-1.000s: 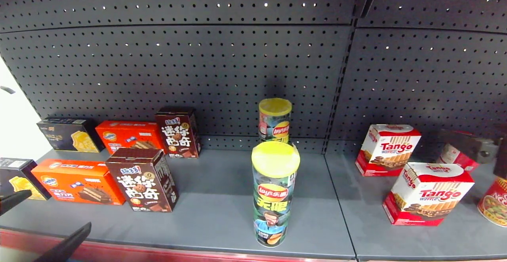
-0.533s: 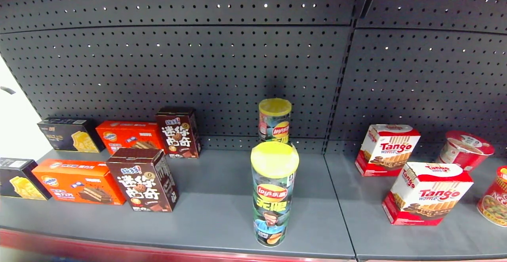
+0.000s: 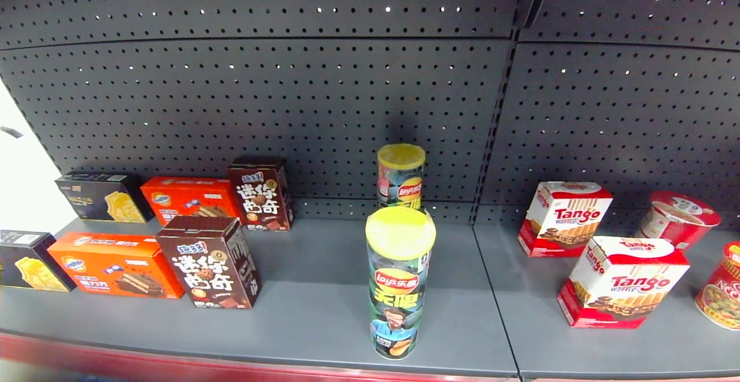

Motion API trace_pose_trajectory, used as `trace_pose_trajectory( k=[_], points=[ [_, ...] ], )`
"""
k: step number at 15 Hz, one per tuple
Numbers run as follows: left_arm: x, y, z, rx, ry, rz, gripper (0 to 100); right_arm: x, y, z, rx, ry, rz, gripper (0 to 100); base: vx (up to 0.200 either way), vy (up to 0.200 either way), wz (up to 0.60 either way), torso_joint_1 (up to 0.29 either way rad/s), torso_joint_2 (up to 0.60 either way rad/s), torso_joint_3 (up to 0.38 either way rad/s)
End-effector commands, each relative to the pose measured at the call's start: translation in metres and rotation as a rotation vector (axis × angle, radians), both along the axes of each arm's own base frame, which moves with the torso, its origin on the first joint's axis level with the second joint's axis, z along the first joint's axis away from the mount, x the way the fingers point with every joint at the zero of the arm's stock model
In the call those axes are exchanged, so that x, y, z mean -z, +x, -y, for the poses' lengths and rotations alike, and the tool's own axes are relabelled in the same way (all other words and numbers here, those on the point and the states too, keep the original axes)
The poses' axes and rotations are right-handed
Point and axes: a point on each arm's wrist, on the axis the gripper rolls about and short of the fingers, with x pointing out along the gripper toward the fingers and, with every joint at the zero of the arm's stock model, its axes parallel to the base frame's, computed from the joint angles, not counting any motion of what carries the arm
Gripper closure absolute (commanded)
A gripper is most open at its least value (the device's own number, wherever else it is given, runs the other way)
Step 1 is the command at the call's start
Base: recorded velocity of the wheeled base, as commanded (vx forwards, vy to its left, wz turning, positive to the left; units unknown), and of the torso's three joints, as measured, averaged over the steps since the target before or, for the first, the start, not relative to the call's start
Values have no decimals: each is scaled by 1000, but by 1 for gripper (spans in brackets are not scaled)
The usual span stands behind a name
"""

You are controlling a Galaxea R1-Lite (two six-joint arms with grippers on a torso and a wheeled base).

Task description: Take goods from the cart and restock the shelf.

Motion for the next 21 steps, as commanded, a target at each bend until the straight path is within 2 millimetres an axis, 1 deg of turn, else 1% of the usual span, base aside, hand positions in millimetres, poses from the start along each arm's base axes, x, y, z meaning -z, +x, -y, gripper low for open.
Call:
trace_pose_trajectory(
  k=[1,3,5,7,10,13,15,21],
  points=[
    [23,-9,0,14,-8,68,0,30,-17,-2,-62,-15,80,0,0,0,0,0,0,0],
    [24,-7,0,17,-37,105,0,47,-18,-2,-72,-21,84,0,0,0,0,0,0,0],
    [38,-3,0,23,-38,73,0,70,-13,-2,-78,-48,38,0,0,0,0,0,0,0],
    [39,-3,1,49,-52,63,0,71,-12,-3,-94,-53,50,0,0,0,0,0,0,0],
    [38,-4,3,114,-144,49,0,71,-12,-3,-102,-37,58,0,0,0,0,0,0,0],
    [38,-4,3,156,-137,49,0,71,-12,-3,-102,-35,58,0,0,0,0,0,0,0],
    [38,-4,4,183,-129,48,0,71,-12,-3,-103,-38,56,0,-200,0,0,7,5,0],
    [38,-4,4,184,-134,48,0,71,-12,-3,-106,-38,56,0,0,0,0,0,0,0]
  ],
)
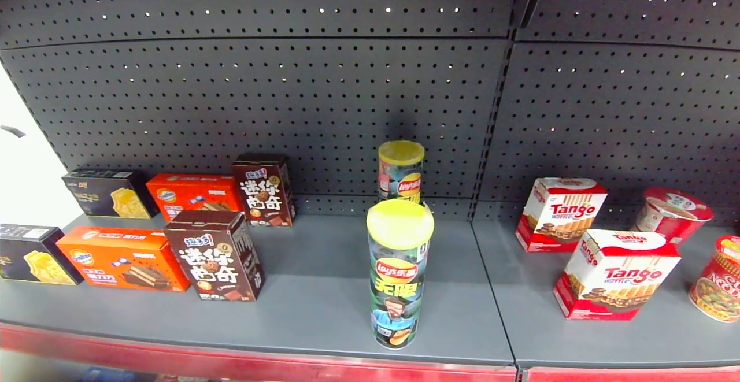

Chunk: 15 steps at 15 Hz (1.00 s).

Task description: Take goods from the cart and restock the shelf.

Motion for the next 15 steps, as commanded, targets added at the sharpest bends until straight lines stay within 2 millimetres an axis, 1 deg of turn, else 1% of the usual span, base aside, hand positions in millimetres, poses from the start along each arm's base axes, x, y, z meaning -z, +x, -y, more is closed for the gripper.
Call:
trace_pose_trajectory(
  k=[1,12,15],
  points=[
    [0,0,0,-1,-3,-3,0,0,0,0,-1,0,-2,0,0,0,-600,2,2,2],
    [-1,0,0,-4,-8,-3,0,0,0,0,-1,0,-2,0,0,0,0,0,0,0],
    [0,0,0,-3,-12,-5,0,0,0,0,-1,0,-2,0,0,200,0,-1,2,2]
  ],
)
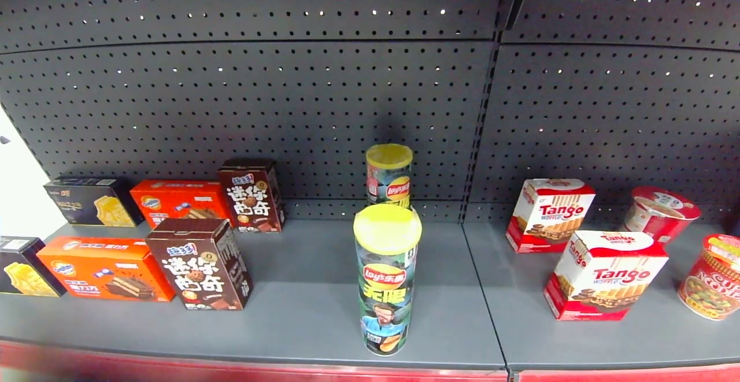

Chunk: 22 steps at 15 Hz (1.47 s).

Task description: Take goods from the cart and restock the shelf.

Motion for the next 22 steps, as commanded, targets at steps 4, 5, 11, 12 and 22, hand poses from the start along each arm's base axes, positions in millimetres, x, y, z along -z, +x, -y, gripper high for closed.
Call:
trace_pose_trajectory(
  k=[4,5,11,12,22],
  points=[
    [0,0,0,-1,0,-4,0,0,0,0,0,0,-2,0,0,0,0,0,0,0],
    [0,0,0,-1,0,-4,0,0,0,0,0,0,-2,0,0,0,0,0,0,0],
    [0,0,0,2,3,-4,0,0,0,0,-9,-3,-2,0,0,0,0,0,0,0],
    [0,0,0,2,2,-4,0,0,0,0,-11,-3,-2,0,0,0,0,0,0,0],
    [0,0,0,2,2,-5,0,0,0,0,-11,-5,-3,0,0,0,0,0,0,0]
  ],
)
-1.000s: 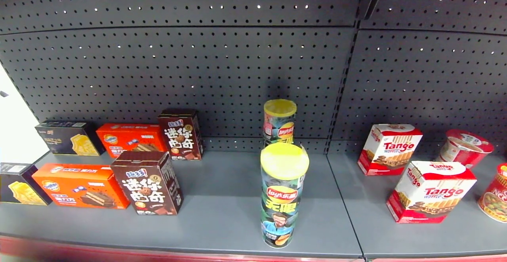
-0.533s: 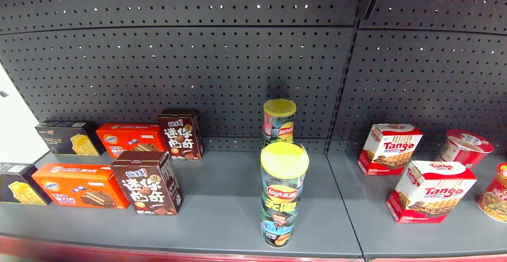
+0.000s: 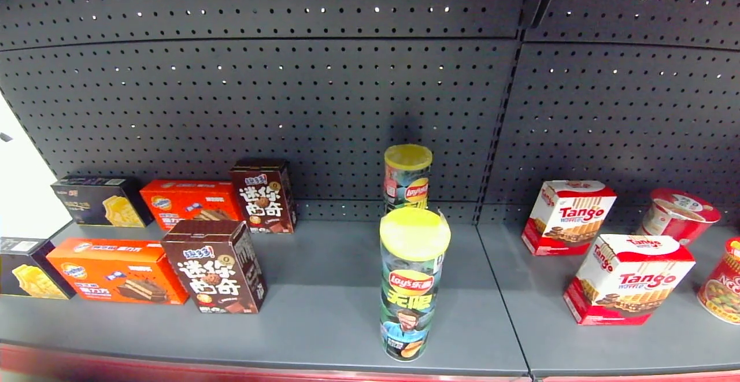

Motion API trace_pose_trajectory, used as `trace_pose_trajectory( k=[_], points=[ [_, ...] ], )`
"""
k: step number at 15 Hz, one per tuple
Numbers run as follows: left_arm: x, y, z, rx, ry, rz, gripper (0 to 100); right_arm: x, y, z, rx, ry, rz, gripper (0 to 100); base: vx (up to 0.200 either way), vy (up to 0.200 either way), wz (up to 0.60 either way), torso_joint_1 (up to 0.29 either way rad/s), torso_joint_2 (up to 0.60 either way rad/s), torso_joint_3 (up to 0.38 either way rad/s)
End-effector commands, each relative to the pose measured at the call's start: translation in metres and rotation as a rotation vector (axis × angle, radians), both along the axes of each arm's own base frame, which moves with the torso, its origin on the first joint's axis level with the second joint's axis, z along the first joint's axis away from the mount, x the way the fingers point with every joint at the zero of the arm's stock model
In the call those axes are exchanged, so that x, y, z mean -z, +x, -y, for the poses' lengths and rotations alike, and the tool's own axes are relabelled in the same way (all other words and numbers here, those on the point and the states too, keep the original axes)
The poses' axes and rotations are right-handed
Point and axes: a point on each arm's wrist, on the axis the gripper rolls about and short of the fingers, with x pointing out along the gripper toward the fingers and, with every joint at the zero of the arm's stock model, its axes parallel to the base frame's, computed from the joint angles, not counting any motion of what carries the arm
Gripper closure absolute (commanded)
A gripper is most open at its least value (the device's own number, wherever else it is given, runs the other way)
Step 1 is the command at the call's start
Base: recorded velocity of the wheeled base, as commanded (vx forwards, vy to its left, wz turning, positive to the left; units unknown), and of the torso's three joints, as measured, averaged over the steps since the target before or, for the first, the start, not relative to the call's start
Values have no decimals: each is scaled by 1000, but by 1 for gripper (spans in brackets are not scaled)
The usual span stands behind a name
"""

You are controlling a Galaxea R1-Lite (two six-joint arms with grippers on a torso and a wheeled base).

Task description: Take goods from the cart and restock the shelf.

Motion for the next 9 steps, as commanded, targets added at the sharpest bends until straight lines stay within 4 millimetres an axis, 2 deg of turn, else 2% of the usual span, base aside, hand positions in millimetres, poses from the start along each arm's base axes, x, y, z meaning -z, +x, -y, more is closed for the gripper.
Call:
trace_pose_trajectory(
  k=[1,9],
  points=[
    [0,0,0,0,0,-1,0,0,0,0,0,-2,-1,0,0,0,0,0,0,0],
    [0,0,0,2,0,-3,0,0,0,-1,-58,-3,-2,0,0,0,0,0,0,0]
  ],
)
